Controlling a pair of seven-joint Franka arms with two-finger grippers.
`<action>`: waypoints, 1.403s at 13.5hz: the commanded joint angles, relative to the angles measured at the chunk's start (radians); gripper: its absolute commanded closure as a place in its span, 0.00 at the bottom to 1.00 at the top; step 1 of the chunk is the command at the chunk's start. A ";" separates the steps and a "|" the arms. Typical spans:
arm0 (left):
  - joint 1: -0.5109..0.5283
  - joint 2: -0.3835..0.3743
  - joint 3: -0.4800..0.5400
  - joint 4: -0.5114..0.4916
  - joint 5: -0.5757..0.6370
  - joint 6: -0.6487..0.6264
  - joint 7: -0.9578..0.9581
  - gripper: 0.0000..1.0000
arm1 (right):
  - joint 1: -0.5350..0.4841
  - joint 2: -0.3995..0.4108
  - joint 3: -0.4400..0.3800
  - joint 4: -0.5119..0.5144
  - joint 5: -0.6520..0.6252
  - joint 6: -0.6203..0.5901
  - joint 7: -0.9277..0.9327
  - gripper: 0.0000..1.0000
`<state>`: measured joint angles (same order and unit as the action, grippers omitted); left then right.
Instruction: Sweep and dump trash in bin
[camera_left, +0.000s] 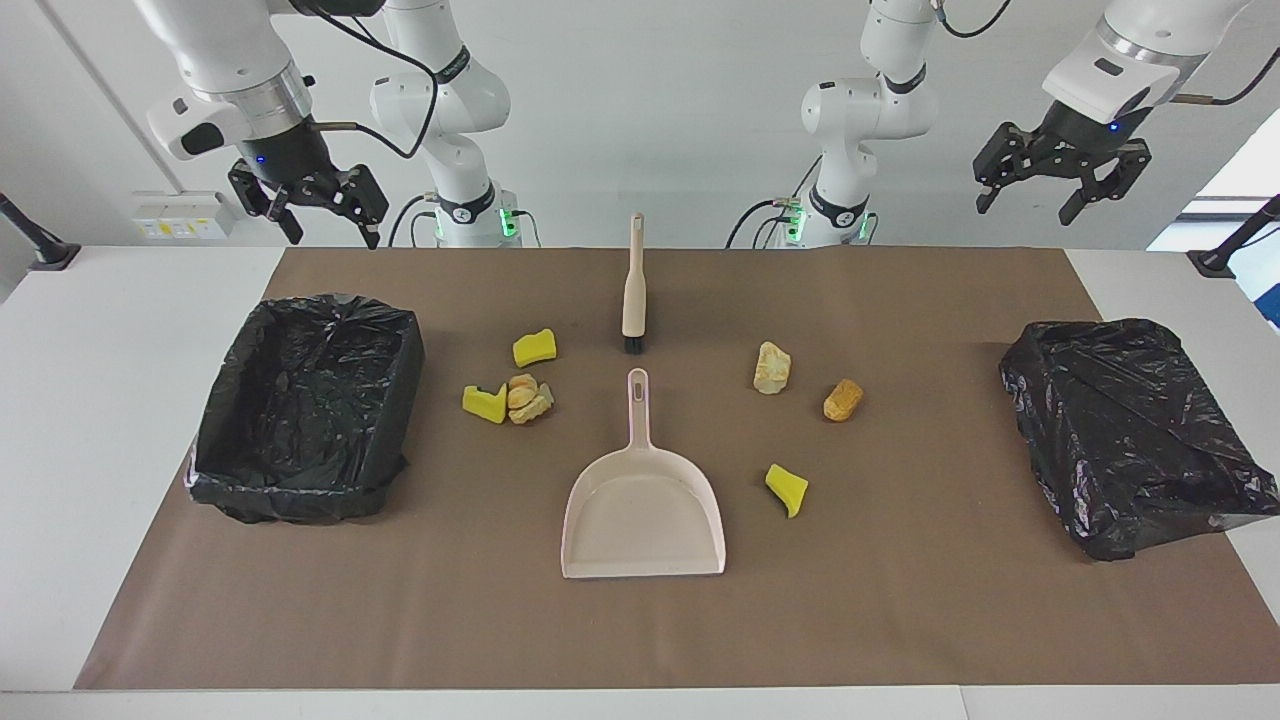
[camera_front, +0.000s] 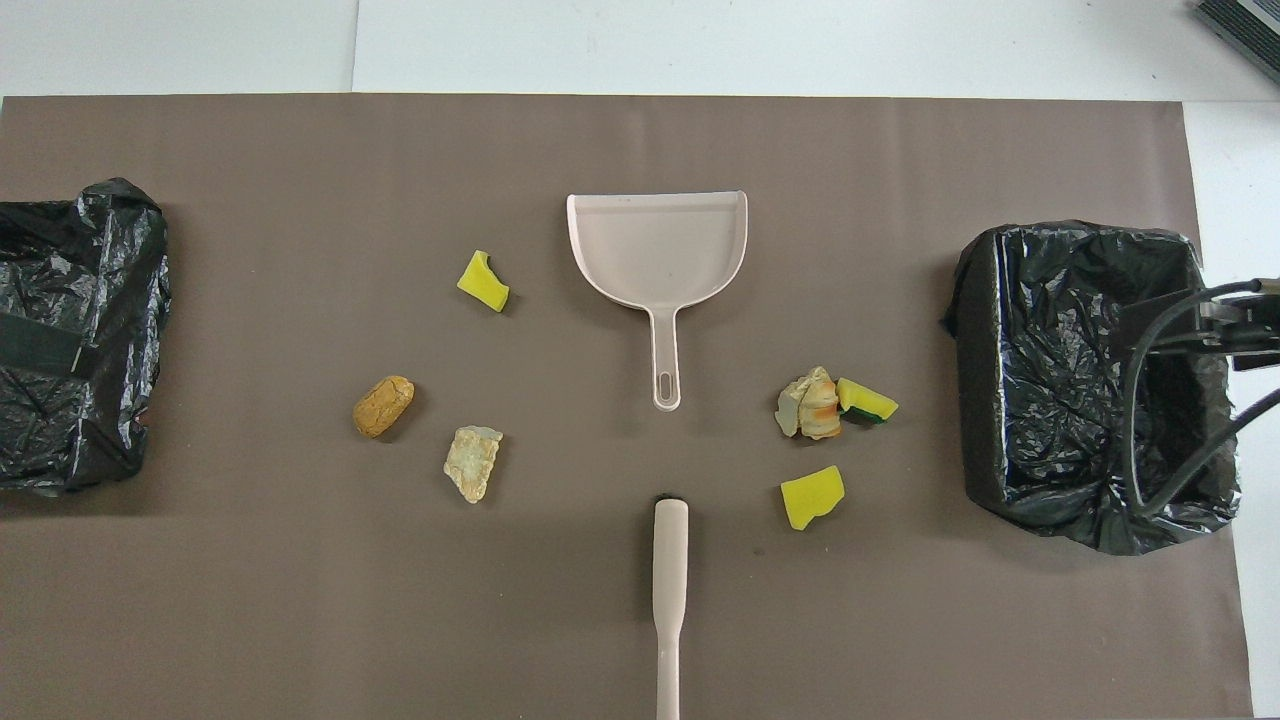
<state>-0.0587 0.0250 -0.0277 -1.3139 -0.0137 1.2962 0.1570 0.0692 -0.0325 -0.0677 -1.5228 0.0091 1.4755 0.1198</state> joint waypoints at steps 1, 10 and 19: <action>0.002 -0.016 -0.001 -0.008 -0.002 -0.018 -0.005 0.00 | -0.016 -0.021 0.009 -0.020 -0.011 -0.005 -0.035 0.00; -0.007 -0.017 -0.003 -0.010 -0.002 -0.026 -0.008 0.00 | -0.006 -0.023 0.011 -0.020 -0.018 -0.012 -0.035 0.00; -0.012 -0.019 -0.014 -0.018 -0.003 -0.025 -0.011 0.00 | -0.008 -0.024 0.011 -0.022 -0.020 -0.014 -0.035 0.00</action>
<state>-0.0617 0.0244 -0.0438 -1.3142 -0.0137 1.2833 0.1569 0.0714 -0.0326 -0.0625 -1.5228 0.0090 1.4745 0.1197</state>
